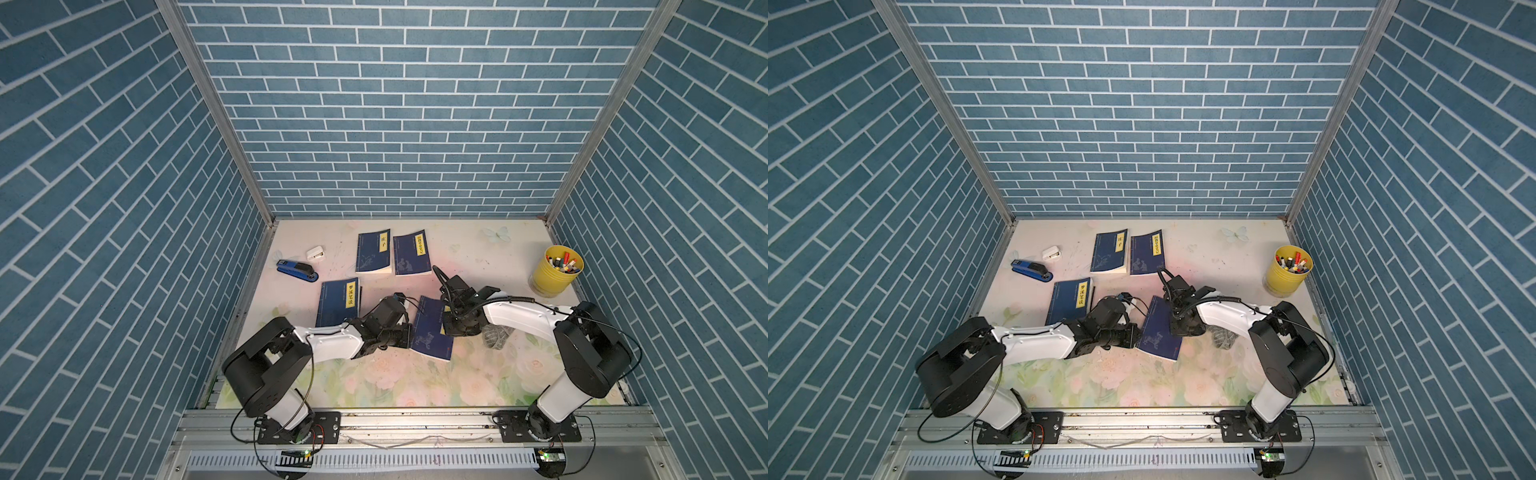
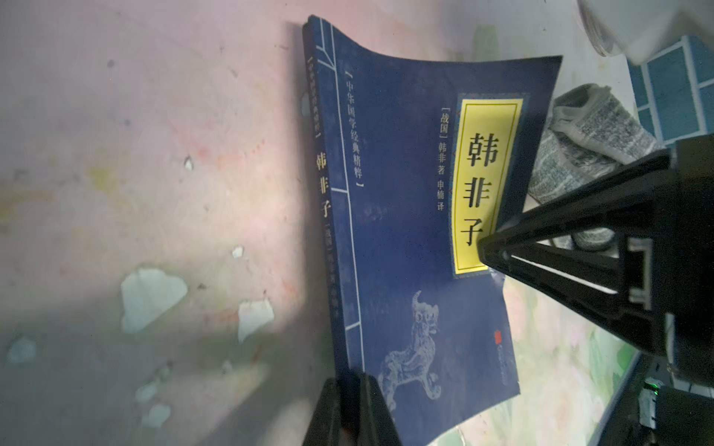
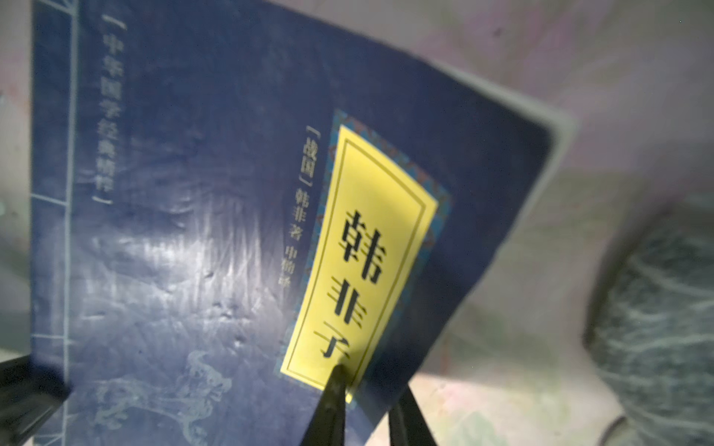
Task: Wipe the cover of the book
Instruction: Move the book to the center of the board, then pick up the cleaning item at the center of the board.
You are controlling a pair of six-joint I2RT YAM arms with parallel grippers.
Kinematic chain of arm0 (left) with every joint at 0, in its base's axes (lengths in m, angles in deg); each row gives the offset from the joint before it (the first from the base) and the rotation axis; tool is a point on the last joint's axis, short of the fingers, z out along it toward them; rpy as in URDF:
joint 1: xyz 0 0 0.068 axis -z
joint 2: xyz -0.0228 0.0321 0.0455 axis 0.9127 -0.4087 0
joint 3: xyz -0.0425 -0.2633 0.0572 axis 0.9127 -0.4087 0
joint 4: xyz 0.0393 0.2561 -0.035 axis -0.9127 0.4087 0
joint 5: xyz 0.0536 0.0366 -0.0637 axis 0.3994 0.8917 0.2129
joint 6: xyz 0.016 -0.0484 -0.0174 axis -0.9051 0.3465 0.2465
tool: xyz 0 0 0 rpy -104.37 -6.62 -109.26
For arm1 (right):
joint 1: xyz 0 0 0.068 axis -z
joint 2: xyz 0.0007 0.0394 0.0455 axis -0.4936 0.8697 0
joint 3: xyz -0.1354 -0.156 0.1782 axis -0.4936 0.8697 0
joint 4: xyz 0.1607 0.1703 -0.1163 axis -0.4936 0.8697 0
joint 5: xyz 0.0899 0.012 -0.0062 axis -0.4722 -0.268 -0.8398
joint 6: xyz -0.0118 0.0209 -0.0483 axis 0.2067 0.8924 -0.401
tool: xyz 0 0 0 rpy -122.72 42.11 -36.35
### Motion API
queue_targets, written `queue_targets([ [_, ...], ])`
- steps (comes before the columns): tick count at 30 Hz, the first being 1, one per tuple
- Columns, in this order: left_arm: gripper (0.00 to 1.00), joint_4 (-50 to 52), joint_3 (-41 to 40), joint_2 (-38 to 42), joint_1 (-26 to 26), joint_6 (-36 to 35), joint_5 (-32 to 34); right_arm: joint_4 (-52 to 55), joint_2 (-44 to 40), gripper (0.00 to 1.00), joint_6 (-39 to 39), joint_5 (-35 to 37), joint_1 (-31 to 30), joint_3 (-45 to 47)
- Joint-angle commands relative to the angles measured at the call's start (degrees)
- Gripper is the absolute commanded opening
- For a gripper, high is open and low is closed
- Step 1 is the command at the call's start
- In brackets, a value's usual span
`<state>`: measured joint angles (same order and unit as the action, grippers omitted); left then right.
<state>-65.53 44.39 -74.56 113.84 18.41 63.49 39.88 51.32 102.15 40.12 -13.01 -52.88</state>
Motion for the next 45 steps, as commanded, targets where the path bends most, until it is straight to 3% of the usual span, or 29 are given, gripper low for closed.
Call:
queue_targets([
  [1, 0.10, -2.57, -2.47, 4.31, 0.81, 1.79, 1.15, 4.10, -2.55, 0.23, 1.53, 0.13, -0.60, 0.40],
  [3, 0.10, -2.39, -3.65, 6.28, 0.81, 2.12, 1.56, 6.63, -4.70, 0.28, 1.10, 2.11, -0.15, -0.54],
  [7, 0.10, -2.10, -4.25, 8.21, 0.81, 2.44, 2.78, 12.93, -10.52, 0.47, 0.38, 6.86, 1.33, -2.29],
  [12, 0.10, -5.42, -5.68, 8.52, 0.97, 5.70, 4.58, 18.49, -19.07, 0.61, 0.73, 11.29, 5.45, 0.35],
  [15, 0.10, -8.86, -8.78, 9.32, 1.60, 9.90, 9.00, 18.90, -23.78, 0.64, 0.99, 10.41, 10.62, 4.79],
  [21, 0.10, -10.82, -13.37, 13.87, 2.73, 15.88, 17.60, 17.63, -28.34, 0.81, -0.12, 11.40, 15.69, 9.71],
  [26, 0.16, -7.47, -12.71, 15.58, 2.70, 15.22, 20.12, 14.20, -23.74, 0.83, -2.55, 9.61, 18.22, 10.70],
  [34, 0.31, -6.17, -8.18, 8.99, 2.74, 11.78, 16.08, 10.44, -15.76, 0.86, -6.01, 8.95, 19.21, 8.07],
  [41, 0.58, -2.71, -6.17, 10.47, 2.75, 9.52, 18.04, 10.27, -10.52, 0.87, -8.64, 9.99, 19.30, 4.07],
  [45, 0.67, 1.33, -2.60, 10.81, 2.75, 6.79, 20.21, 10.21, -6.38, 0.87, -9.05, 11.09, 19.71, 1.57],
])
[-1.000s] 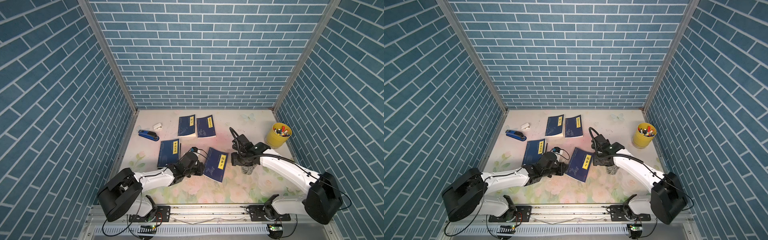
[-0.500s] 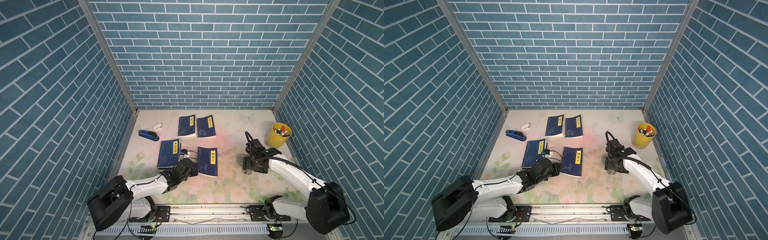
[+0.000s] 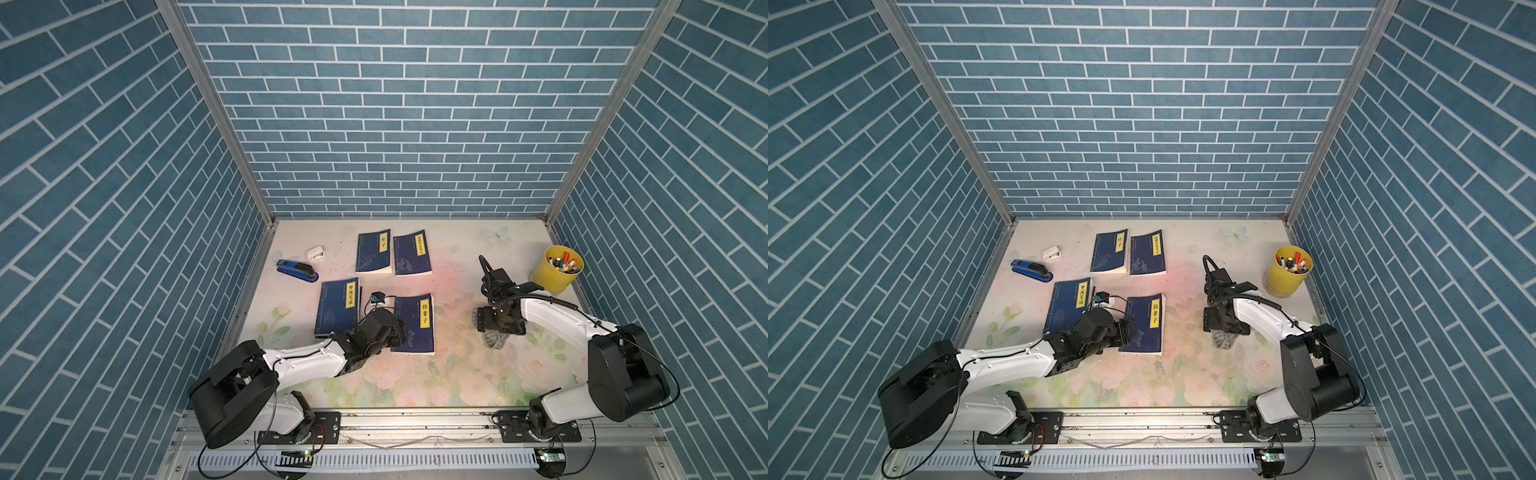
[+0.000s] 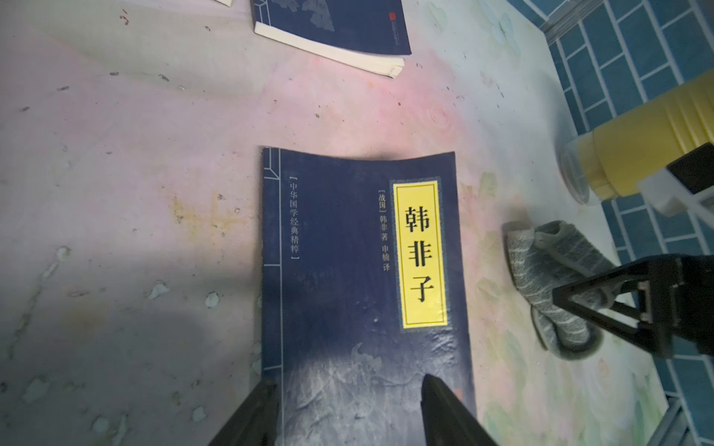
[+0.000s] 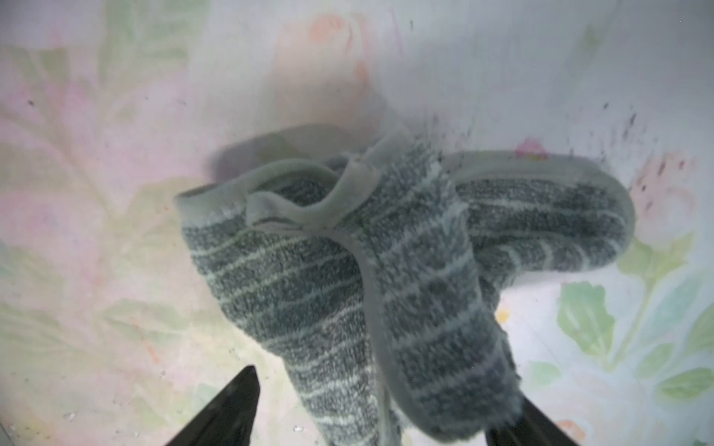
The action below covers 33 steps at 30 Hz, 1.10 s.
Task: Wipe the cover of the book
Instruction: Pick up the cleaning item at the center of the board, then move the book to the center of the board.
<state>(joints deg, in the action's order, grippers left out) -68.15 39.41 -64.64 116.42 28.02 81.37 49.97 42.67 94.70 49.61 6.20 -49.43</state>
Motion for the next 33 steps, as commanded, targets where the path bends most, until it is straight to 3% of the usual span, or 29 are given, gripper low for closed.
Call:
queue_targets([
  [1, 0.67, 4.58, 2.90, 0.88, 0.12, -3.42, 2.64, -0.07, 3.35, 0.87, -1.58, 1.68, 0.61, -2.35],
  [11, 0.68, 4.63, 3.56, -0.26, 0.16, -4.57, 2.58, -1.07, 11.37, 0.86, -0.96, 2.90, 1.84, -4.68],
  [14, 0.68, 4.93, 3.74, -0.32, 0.12, -5.13, 2.68, -1.59, 12.68, 0.74, -0.87, 2.23, 2.19, -4.78],
  [19, 0.68, 5.76, 3.60, 0.38, 0.17, -5.70, 3.33, -2.06, 13.68, 0.25, -1.68, -0.07, 2.38, -4.98],
  [21, 0.68, 5.90, 3.34, 0.68, 0.10, -5.84, 3.68, -2.27, 13.05, 0.14, -2.31, -1.40, 2.33, -4.90],
  [27, 0.69, 5.43, 3.59, -0.06, -0.27, -6.35, 3.28, -1.30, 6.90, 0.00, -5.23, -5.88, 1.45, -7.42],
  [33, 0.69, 6.21, 4.90, -4.93, -0.38, -6.89, 1.85, 2.48, 3.49, 0.00, -6.41, -9.06, -1.39, -15.40],
])
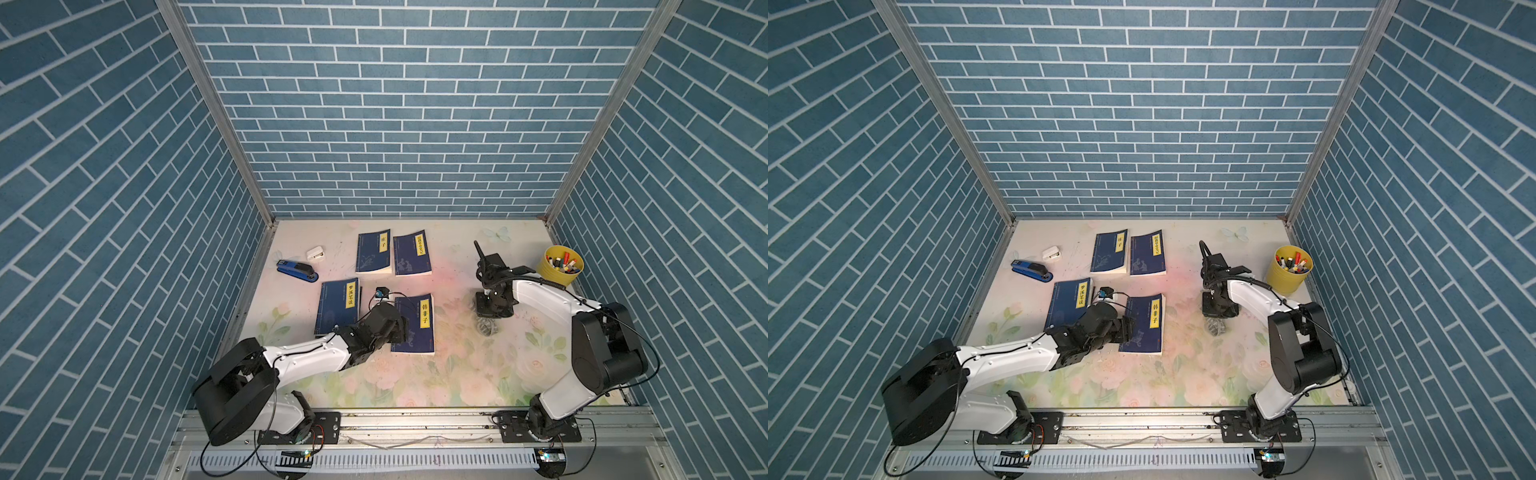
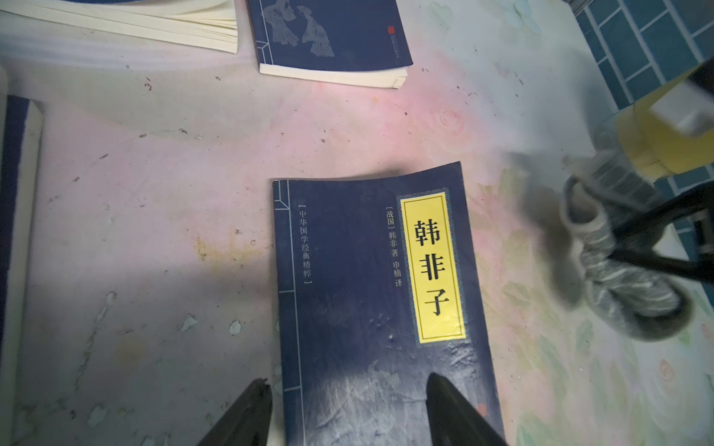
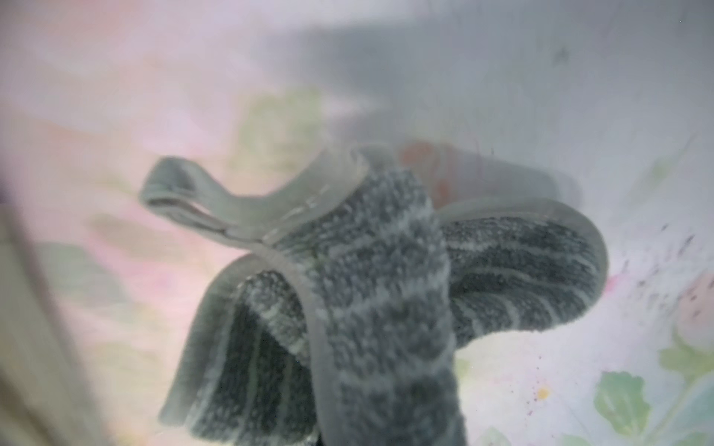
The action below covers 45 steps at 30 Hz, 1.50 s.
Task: Wipe the cover of the book
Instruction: Move the book to the center of the board, then wipe the dirt from the cover of the book.
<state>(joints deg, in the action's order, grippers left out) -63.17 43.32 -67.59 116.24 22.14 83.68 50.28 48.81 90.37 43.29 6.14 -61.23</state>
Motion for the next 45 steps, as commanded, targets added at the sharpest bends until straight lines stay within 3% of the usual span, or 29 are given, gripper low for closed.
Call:
queue_targets([
  [1, 0.68, 1.04, 0.85, -2.76, -0.18, -0.85, -0.62, 2.32, -3.08, 0.00, -2.08, -3.60, -1.89, -4.65],
  [7, 0.66, -0.33, 0.35, -7.20, -0.18, -0.36, -1.73, 0.60, -3.24, 0.00, -1.91, -9.60, -4.77, -8.65],
  [14, 0.58, -4.81, 1.24, -10.59, -0.19, -0.80, -5.18, -0.47, -0.73, 0.00, -2.26, -10.97, -7.44, -10.52],
  [25, 0.57, -7.65, 7.06, -16.05, -0.18, 1.04, -11.06, -2.43, -0.74, 0.00, -1.15, -11.66, -8.05, -8.44],
  [29, 0.63, -5.54, 6.81, -12.79, -0.34, 0.87, -8.88, -3.80, 1.58, 0.00, -0.85, -12.59, -9.95, -8.85],
  [35, 0.79, 0.69, 6.81, -3.48, -1.91, -2.90, -4.98, -5.86, 10.11, 0.00, -1.03, -12.60, -11.63, -12.62],
  [45, 0.83, 9.35, 5.97, 8.01, -7.82, -7.43, -2.05, -6.82, 21.45, 0.00, -0.03, -8.64, -11.60, -12.09],
])
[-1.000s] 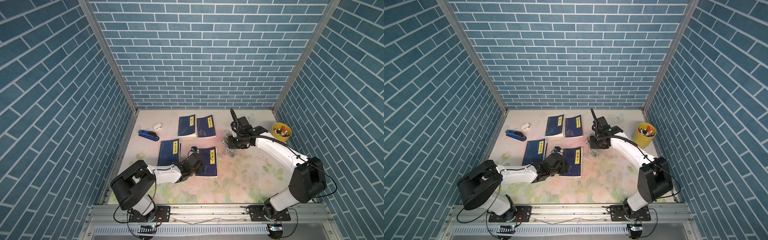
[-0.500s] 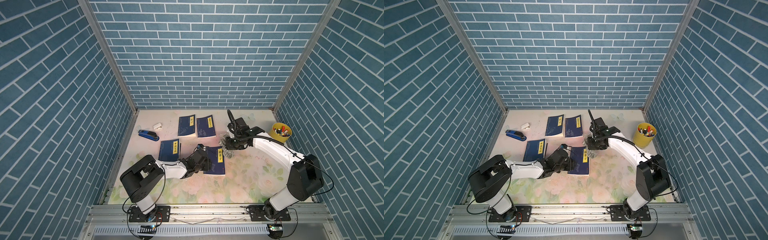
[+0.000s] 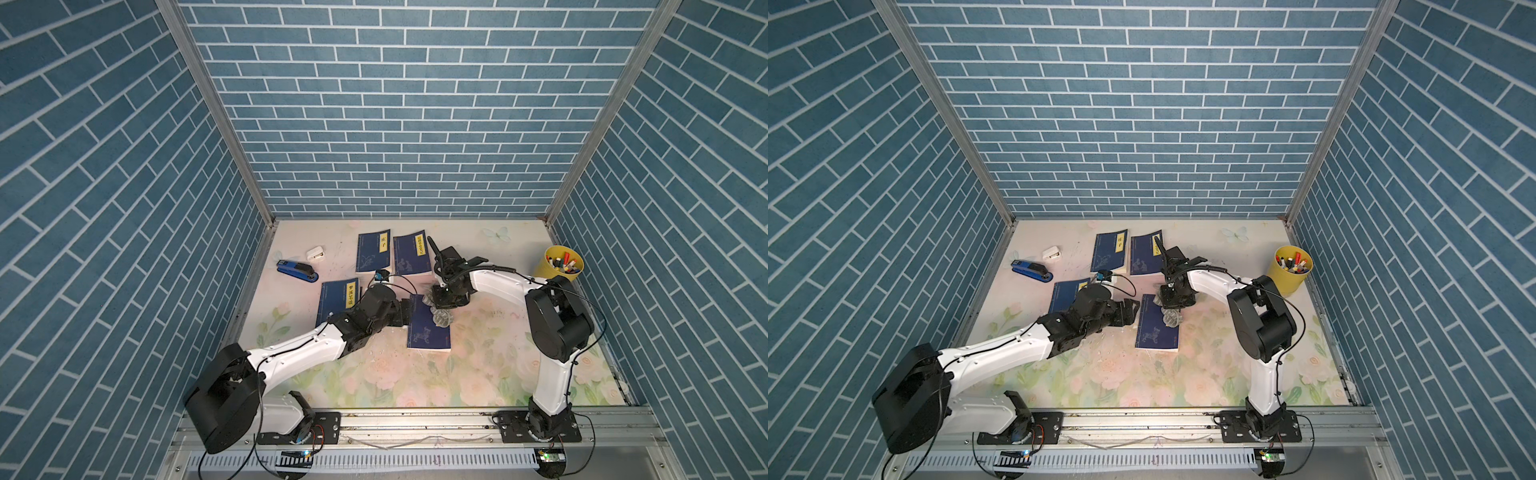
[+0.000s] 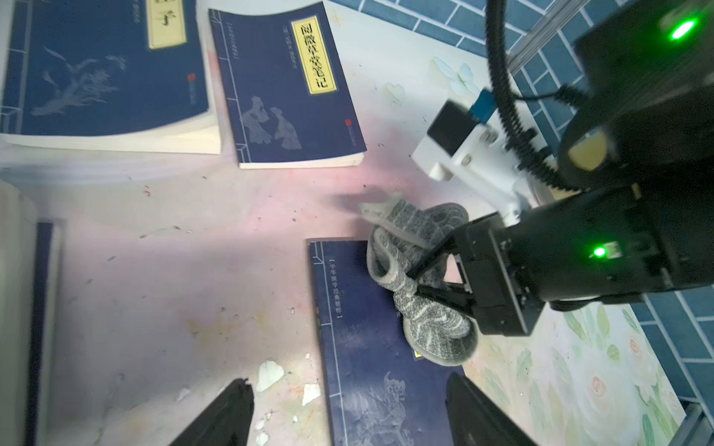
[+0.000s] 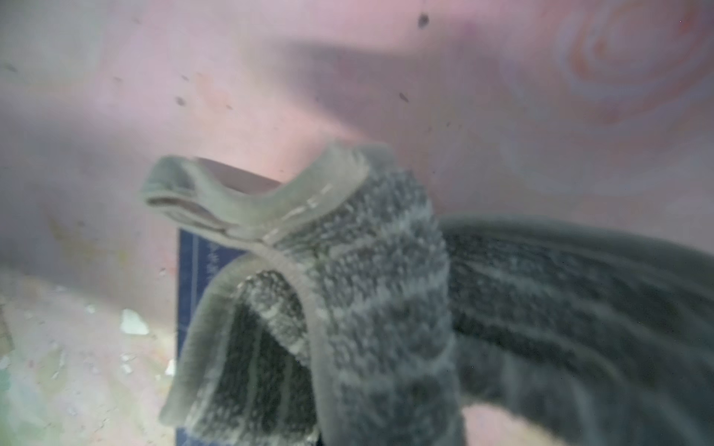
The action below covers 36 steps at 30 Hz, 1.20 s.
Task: Wipe the cover of the book
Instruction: Wipe the dirt from the cover of the book.
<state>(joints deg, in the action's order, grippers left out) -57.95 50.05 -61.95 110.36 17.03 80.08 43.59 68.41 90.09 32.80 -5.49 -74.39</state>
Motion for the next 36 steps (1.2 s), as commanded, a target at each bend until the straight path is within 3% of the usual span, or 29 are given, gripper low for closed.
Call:
queue_targets([
  [1, 0.84, 4.36, -1.16, 3.21, -2.75, -2.45, 1.32, -0.36, 1.81, 0.00, 0.46, 1.85, -0.15, 2.01],
  [11, 0.86, 6.17, -1.49, 7.26, -10.23, -5.24, -1.72, 1.03, -7.20, 0.00, 5.50, 4.02, -7.93, 14.49],
  [20, 0.86, 6.47, -1.44, 7.29, -12.57, -7.02, -3.80, 0.06, -15.47, 0.00, 14.55, 6.27, -13.27, 24.74],
  [25, 0.86, 5.53, -2.76, 7.77, -12.98, -6.80, -4.68, -0.62, -11.85, 0.00, 10.81, 6.74, -8.99, 20.85],
  [31, 0.86, 5.21, -3.57, 8.45, -13.20, -6.49, -5.11, 0.54, -3.05, 0.00, 4.56, 5.65, -2.05, 9.36],
  [36, 0.86, 4.87, -3.13, 7.32, -13.61, -6.53, -4.69, 2.77, 2.47, 0.00, 1.88, 4.75, -1.56, 1.84],
])
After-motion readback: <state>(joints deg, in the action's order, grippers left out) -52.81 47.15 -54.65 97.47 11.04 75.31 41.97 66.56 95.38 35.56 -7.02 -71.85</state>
